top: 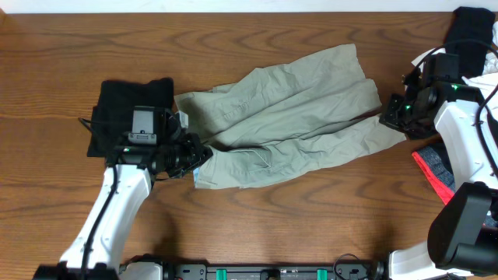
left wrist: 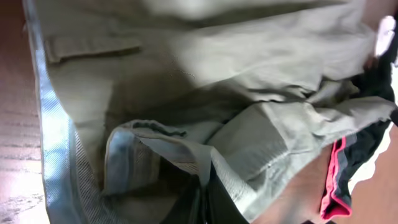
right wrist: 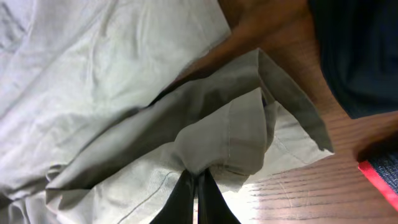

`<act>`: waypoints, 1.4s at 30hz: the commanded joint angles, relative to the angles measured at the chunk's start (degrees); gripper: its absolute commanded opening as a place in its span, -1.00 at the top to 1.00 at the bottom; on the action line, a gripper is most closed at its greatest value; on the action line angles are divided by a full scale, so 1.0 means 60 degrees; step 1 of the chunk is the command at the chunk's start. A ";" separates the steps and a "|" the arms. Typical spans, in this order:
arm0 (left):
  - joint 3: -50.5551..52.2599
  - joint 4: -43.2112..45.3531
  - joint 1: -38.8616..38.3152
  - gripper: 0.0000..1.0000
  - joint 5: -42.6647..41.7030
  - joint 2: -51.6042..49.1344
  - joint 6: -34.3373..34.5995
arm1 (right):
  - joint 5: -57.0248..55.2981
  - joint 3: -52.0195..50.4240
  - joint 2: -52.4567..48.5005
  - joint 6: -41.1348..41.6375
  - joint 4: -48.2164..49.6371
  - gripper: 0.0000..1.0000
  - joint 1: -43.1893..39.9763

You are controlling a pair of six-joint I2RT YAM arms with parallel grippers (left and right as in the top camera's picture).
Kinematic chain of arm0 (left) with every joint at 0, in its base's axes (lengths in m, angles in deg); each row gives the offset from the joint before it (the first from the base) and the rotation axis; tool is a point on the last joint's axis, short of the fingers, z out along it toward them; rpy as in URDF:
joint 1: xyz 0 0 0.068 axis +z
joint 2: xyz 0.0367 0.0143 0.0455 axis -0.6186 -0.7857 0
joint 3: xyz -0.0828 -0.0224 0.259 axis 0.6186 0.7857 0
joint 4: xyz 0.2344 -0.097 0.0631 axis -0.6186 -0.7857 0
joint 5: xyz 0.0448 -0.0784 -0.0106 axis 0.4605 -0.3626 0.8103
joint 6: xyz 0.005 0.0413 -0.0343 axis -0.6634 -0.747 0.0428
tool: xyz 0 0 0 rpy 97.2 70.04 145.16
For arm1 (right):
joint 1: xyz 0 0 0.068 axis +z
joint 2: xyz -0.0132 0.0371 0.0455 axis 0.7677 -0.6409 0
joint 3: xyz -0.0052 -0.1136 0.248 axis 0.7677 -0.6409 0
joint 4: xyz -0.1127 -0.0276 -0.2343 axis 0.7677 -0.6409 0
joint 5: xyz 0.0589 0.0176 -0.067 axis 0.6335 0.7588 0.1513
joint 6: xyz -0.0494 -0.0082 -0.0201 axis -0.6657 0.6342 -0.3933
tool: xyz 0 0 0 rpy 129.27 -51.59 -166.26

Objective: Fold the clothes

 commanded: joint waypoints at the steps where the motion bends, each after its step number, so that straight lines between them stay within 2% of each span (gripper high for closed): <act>1: -0.0627 0.0044 0.0044 0.88 0.0098 0.0841 -0.0517 | 0.0280 0.0211 0.0182 -0.0554 -0.0120 0.97 0.0124; 8: -0.1107 0.0284 0.0288 0.88 0.3038 0.2164 -0.0517 | 0.0273 0.0401 0.0834 -0.0546 0.0408 0.97 0.0124; 12: -0.1107 0.0576 0.0484 0.88 0.3053 0.2157 -0.0433 | 0.0273 0.0430 0.0820 -0.0470 0.0739 0.97 0.0124; 17: -0.1104 -0.0426 0.0484 0.85 0.2452 0.1927 -0.0437 | 0.0240 0.0430 0.0820 -0.0477 0.0674 0.97 0.0124; 19: -0.1086 -0.0965 0.0484 0.67 0.1996 0.1789 -0.0437 | 0.0240 0.0430 0.0820 -0.0474 0.0645 0.97 0.0124; 21: -0.1071 -0.1443 0.0484 0.20 0.1599 0.1585 -0.0437 | 0.0244 0.0430 0.0820 -0.0470 0.0590 0.97 0.0124; 22: -0.1067 -0.1661 0.0484 0.03 0.1453 0.1443 -0.0433 | 0.0244 0.0430 0.0820 -0.0470 0.0557 0.97 0.0124; 26: -0.1067 -0.2149 0.0484 -0.13 0.0295 0.0721 -0.0441 | 0.0244 0.0430 0.0820 -0.0466 0.0441 0.97 0.0124; 29: -0.1067 -0.2178 0.0484 -0.15 -0.0295 0.0131 -0.0441 | 0.0244 0.0430 0.0820 -0.0466 0.0324 0.97 0.0124; 39: -0.1067 -0.2044 0.0484 -0.15 -0.0335 -0.1770 -0.0659 | 0.0244 0.0430 0.0820 -0.0470 0.0233 0.97 0.0124; 42: -0.1067 -0.1829 0.0484 0.08 -0.1158 -0.2047 -0.0754 | 0.0244 0.0430 0.0820 -0.0470 0.0233 0.97 0.0124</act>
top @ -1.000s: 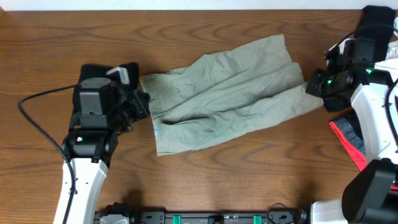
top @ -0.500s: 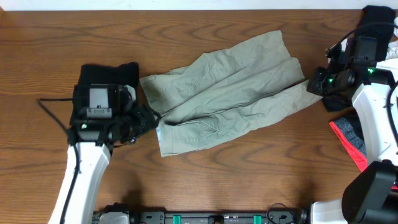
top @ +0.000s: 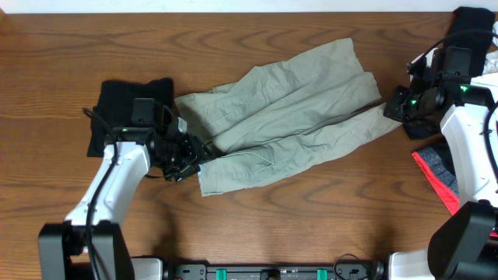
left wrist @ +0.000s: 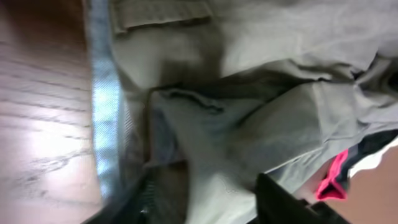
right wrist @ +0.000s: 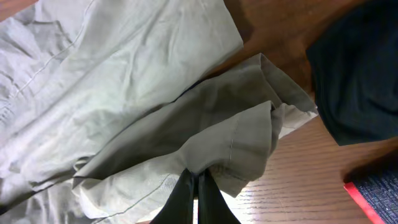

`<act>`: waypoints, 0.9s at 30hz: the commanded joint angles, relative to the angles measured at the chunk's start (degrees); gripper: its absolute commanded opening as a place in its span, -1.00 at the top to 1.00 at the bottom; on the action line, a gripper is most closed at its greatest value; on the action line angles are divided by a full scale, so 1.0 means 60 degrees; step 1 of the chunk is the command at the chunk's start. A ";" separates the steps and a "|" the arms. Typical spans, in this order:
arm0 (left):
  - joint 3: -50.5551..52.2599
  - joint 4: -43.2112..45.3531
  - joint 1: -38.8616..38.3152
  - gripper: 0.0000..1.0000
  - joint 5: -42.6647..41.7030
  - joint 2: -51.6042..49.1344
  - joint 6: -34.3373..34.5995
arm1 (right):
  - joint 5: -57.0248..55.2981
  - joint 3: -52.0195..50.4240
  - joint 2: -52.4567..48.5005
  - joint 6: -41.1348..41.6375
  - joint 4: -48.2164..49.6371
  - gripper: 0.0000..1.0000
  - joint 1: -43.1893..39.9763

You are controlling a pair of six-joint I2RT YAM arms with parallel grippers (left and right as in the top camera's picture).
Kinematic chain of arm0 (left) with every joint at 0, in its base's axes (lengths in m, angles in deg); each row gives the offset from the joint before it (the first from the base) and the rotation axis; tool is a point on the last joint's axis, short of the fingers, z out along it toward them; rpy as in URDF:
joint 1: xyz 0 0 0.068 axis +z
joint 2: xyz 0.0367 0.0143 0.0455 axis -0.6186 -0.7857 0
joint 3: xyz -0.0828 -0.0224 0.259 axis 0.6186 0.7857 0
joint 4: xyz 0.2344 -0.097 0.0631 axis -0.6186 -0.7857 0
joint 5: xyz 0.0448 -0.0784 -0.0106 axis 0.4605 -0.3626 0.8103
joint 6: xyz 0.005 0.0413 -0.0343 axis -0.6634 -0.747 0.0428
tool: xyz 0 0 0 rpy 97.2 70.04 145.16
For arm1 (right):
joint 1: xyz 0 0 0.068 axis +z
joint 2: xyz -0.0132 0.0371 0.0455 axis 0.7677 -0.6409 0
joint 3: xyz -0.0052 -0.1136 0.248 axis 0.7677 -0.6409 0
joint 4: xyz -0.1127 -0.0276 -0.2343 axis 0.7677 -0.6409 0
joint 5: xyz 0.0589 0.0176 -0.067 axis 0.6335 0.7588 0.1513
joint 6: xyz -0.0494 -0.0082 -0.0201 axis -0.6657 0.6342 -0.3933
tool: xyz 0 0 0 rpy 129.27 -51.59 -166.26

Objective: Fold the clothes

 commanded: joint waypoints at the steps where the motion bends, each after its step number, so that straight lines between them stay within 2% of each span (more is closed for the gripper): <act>1: -0.0098 0.0182 0.0029 0.18 -0.1220 -0.0178 -0.0328 | 0.0022 0.0168 0.0149 -0.0102 -0.0018 0.97 0.0124; 3: -0.0102 0.0390 0.0029 0.45 -0.2025 -0.0153 -0.0368 | 0.0022 0.0168 0.0149 -0.0102 -0.0047 0.97 0.0124; 4: -0.0102 0.0470 0.0029 0.72 -0.2302 -0.0149 -0.0364 | 0.0022 0.0168 0.0149 -0.0102 -0.0058 0.98 0.0124; 5: -0.0102 0.0506 0.0029 0.88 -0.2510 -0.0135 -0.0364 | 0.0022 0.0168 0.0149 -0.0102 -0.0058 0.97 0.0124; 12: -0.0106 0.0466 0.0033 0.88 -0.2594 0.0182 -0.0372 | 0.0015 0.0168 0.0149 -0.0109 -0.0058 0.97 0.0120; 18: -0.0270 0.0488 0.0404 0.88 -0.2543 0.1086 -0.0372 | 0.0018 0.0168 0.0149 -0.0153 0.0080 0.98 0.0120; 22: -0.0521 0.0867 0.1009 0.88 -0.1399 0.1927 -0.0353 | 0.0022 0.0168 0.0149 -0.0146 0.0448 0.98 0.0124; 27: -0.0557 0.2280 0.1508 0.88 -0.0470 0.2310 0.0098 | 0.0022 0.0168 0.0149 -0.0073 0.1038 0.98 0.0124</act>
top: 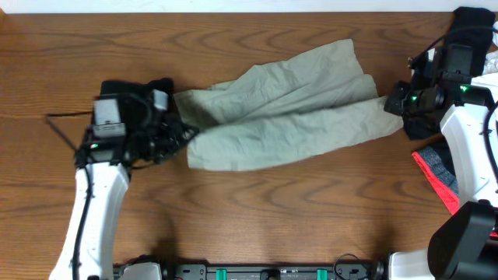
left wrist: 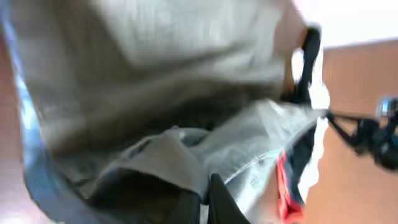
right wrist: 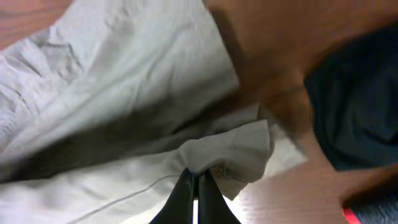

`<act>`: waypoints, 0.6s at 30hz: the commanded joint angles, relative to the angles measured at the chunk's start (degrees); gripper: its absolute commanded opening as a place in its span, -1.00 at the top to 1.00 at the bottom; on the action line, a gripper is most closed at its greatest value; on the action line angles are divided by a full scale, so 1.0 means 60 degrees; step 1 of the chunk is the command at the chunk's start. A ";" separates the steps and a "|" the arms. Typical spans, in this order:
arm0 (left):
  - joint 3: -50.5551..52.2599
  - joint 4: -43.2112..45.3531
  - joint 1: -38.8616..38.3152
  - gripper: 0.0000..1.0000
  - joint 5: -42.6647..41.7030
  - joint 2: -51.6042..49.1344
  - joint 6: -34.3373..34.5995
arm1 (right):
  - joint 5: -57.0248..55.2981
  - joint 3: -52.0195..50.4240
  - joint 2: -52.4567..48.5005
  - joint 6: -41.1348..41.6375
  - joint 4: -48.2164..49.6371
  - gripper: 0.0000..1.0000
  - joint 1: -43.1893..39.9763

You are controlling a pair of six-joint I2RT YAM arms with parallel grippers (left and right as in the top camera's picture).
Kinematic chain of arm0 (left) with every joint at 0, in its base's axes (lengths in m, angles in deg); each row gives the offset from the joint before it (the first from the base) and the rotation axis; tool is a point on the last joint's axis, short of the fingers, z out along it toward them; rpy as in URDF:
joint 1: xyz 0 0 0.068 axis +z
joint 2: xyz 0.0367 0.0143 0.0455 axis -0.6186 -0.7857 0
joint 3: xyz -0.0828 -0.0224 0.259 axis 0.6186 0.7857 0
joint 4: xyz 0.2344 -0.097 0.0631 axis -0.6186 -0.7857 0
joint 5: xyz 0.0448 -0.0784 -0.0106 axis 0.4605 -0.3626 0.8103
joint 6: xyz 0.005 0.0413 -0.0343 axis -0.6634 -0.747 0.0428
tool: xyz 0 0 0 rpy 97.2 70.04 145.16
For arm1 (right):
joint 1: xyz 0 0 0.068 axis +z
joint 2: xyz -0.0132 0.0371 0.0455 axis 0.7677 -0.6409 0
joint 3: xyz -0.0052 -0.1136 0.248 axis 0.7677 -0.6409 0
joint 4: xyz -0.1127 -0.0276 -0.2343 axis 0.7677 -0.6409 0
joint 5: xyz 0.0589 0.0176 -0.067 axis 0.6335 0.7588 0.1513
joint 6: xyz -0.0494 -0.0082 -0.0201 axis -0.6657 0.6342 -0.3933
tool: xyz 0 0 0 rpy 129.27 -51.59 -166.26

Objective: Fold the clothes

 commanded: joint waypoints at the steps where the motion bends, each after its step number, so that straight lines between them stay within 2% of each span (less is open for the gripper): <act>1: -0.0259 0.0703 0.0237 0.88 0.0994 0.0033 0.0280 | 0.0011 0.0168 0.0149 -0.0069 0.0339 0.98 0.0124; 8: -0.0259 0.2765 0.0240 0.88 0.2087 -0.0382 0.0747 | 0.0011 0.0168 0.0069 0.0073 0.1519 0.98 0.0197; 18: -0.0259 0.4703 0.0240 0.88 0.2499 -0.1566 0.0834 | 0.0000 0.0168 -0.1071 0.0186 0.3187 0.97 0.0812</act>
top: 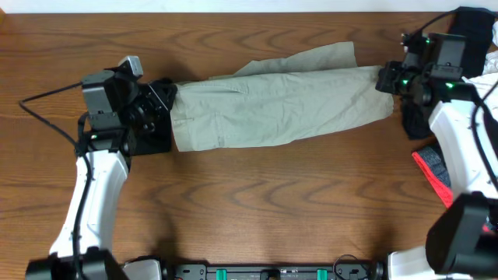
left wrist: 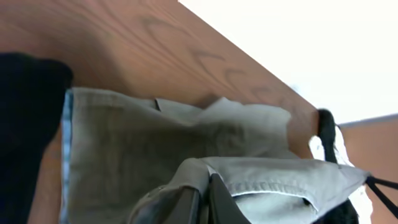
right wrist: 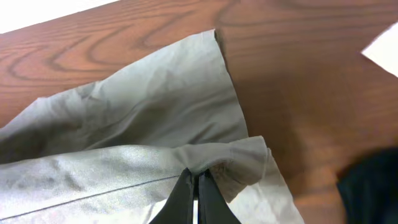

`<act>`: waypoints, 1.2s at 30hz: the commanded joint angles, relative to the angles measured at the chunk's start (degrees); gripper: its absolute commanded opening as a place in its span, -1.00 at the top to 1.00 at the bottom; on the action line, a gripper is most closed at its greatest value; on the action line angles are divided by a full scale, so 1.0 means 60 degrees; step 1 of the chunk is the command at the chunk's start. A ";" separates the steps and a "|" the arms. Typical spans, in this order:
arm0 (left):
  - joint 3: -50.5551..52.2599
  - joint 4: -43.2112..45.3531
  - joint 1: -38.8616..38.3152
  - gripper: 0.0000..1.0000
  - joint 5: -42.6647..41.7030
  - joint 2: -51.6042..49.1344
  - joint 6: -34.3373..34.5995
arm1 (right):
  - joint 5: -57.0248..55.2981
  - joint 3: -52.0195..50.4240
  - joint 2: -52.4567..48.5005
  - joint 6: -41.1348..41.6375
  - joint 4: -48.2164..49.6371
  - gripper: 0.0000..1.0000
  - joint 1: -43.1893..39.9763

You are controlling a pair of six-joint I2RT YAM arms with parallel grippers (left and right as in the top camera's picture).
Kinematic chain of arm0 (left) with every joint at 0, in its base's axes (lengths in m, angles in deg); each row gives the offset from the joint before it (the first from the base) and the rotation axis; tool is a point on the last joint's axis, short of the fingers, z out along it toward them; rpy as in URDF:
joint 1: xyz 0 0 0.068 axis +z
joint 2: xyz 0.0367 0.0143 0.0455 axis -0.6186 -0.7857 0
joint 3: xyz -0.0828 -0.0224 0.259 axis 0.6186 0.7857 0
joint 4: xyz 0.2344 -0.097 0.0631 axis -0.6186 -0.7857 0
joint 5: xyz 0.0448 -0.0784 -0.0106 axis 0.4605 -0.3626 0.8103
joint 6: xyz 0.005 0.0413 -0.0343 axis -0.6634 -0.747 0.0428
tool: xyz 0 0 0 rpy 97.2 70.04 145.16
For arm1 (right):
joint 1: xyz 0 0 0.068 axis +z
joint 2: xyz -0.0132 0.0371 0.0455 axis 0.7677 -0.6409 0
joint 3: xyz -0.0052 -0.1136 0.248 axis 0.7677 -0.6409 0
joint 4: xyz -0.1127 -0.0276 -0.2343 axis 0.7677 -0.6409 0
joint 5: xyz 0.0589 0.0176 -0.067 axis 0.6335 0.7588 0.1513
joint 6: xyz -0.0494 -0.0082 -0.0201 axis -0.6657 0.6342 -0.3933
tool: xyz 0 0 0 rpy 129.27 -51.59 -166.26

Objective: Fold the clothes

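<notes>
Pale olive trousers [top: 280, 105] lie stretched across the table, folded lengthwise with one leg laid over the other. My left gripper [top: 167, 99] is shut on the waistband end [left wrist: 249, 174], which sits beside a black garment [top: 148, 132]. My right gripper [top: 385, 80] is shut on the leg cuff [right wrist: 236, 155] at the right end. Both ends are lifted a little, the cloth taut between them. In each wrist view the fingertips [left wrist: 208, 199] [right wrist: 194, 190] pinch a fold of fabric.
The black folded garment lies under my left arm at the left. At the right edge are a dark cloth [top: 420, 120], a black garment [top: 475, 23] at the back corner and a red-and-grey item [top: 436, 175]. The wooden table [top: 257, 210] spreads in front.
Both grippers have moved toward the back of the table with the trousers. The near leg now lies over the far one, and the cloth is drawn straighter and flatter.
First the trousers lay spread and rumpled, each gripper shut on the near leg's end. Then my left gripper stood open at the waistband. Then it was shut there again, pulling leftward. Now the near half is laid over the far half, stretched between both grippers.
</notes>
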 commanded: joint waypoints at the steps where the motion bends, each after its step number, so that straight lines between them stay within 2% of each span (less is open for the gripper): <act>1: -0.0186 0.0652 0.0091 0.88 0.0663 -0.0463 0.0095 | -0.0175 0.0164 -0.0645 0.0135 0.0583 0.98 0.0178; 10: -0.0186 0.3413 -0.0055 0.88 0.1151 -0.2364 0.0087 | -0.1049 0.0164 -0.2299 0.0127 0.3799 0.97 0.0488; 16: -0.0186 0.5242 -0.0375 0.88 0.1996 -0.4186 0.0058 | -0.1191 0.0168 -0.3515 0.0379 0.5085 0.98 0.0586; 17: -0.0197 0.5519 -0.0415 0.89 0.2022 -0.4510 0.0069 | -0.1257 0.0164 -0.3690 0.0539 0.5133 0.93 0.0583; 19: -0.0251 0.5690 -0.0430 0.88 0.2018 -0.4965 0.0182 | -0.1381 0.0164 -0.3923 0.0681 0.5104 0.36 0.0557; 21: -0.0270 0.5646 -0.0415 0.88 0.2014 -0.5180 0.0233 | -0.1384 0.0164 -0.4022 0.0670 0.4951 -0.08 0.0503; 22: -0.0270 0.5635 -0.0386 0.88 0.1989 -0.5191 0.0233 | -0.1384 0.0168 -0.4018 0.0659 0.4830 -0.44 0.0459; 25: -0.0328 0.5650 -0.0251 0.88 0.1657 -0.5031 0.0226 | -0.1341 0.0175 -0.3770 0.0492 0.4499 -0.93 0.0302; 26: -0.0353 0.5654 -0.0189 0.88 0.1537 -0.4925 0.0229 | -0.1319 0.0175 -0.3639 0.0441 0.4397 -0.98 0.0248; 32: -0.0437 0.5654 0.0022 0.88 0.1140 -0.3566 0.0135 | -0.0849 0.0175 -0.2313 -0.0259 0.3799 -0.99 0.0102; 36: -0.0437 0.5380 0.0011 0.88 0.1038 -0.2463 0.0011 | 0.0142 0.0175 -0.1483 -0.0605 0.3410 -0.98 0.0204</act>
